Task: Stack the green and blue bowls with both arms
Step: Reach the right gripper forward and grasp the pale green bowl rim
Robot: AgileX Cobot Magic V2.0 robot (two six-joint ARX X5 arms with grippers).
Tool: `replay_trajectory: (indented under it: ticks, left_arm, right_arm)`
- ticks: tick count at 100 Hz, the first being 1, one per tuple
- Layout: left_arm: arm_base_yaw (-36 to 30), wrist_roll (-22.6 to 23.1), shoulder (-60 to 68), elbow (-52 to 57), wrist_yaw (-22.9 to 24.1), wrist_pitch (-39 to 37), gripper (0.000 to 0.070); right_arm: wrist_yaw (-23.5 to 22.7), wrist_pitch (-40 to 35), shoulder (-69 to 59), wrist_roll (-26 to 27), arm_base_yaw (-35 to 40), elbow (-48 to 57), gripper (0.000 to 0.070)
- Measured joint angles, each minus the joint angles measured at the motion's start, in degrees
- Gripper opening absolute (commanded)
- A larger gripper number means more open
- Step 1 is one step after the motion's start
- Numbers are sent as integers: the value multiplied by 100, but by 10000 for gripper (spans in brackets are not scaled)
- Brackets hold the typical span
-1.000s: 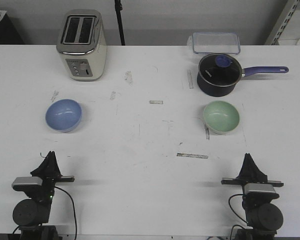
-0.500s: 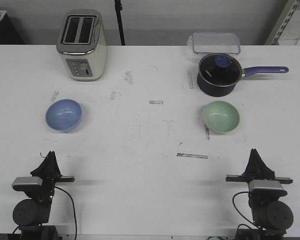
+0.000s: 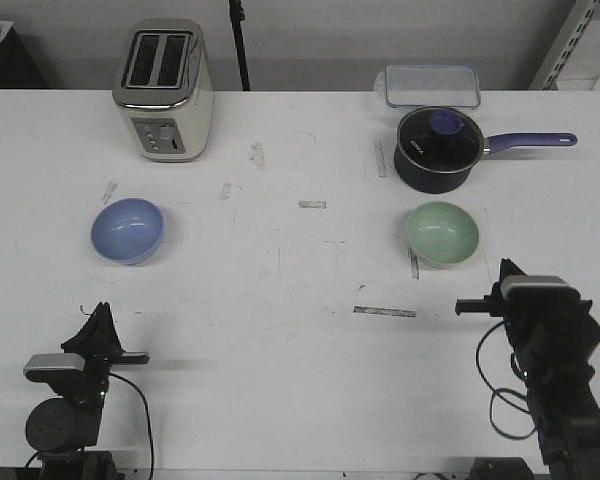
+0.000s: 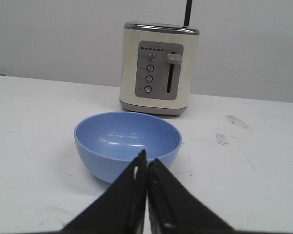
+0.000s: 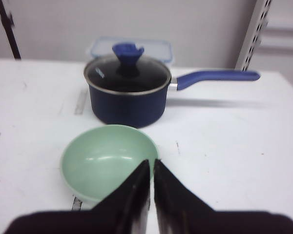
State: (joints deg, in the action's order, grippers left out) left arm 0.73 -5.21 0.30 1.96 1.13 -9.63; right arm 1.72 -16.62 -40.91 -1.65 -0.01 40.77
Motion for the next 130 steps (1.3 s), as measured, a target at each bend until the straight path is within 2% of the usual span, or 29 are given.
replay_trajectory:
  ticks: [22, 53, 63, 79, 84, 95, 102, 109, 130]
  left_arm:
    - [0, 0, 0, 0, 0, 0, 2]
    - [0, 0, 0, 0, 0, 0, 2]
    - [0, 0, 0, 0, 0, 0, 2]
    - [0, 0, 0, 0, 0, 0, 2]
    - [0, 0, 0, 0, 0, 0, 2]
    - [0, 0, 0, 0, 0, 0, 2]
    - [0, 0, 0, 0, 0, 0, 2]
    - [0, 0, 0, 0, 0, 0, 2]
    - [0, 0, 0, 0, 0, 0, 2]
  right_arm:
    - [0, -286, -1344, 13, -2, 1108, 9]
    - [-83, -1799, -3272, 334, -114, 2983, 9]
    - [-380, -2203, -3786, 389, -229, 3467, 9]
    - [-1268, -2647, -4516, 426, -621, 4105, 20]
    - [-1545, -2695, -4704, 446, -776, 4221, 62]
    - [-1978, -2719, -4986, 446, -1064, 4312, 300]
    - [-2085, -2732, -5115, 446, -1209, 4312, 398]
    - [-2103, -2765, -5243, 444, -1283, 4312, 435]
    - [-2124, -2911, -5650, 393, -1263, 4312, 435]
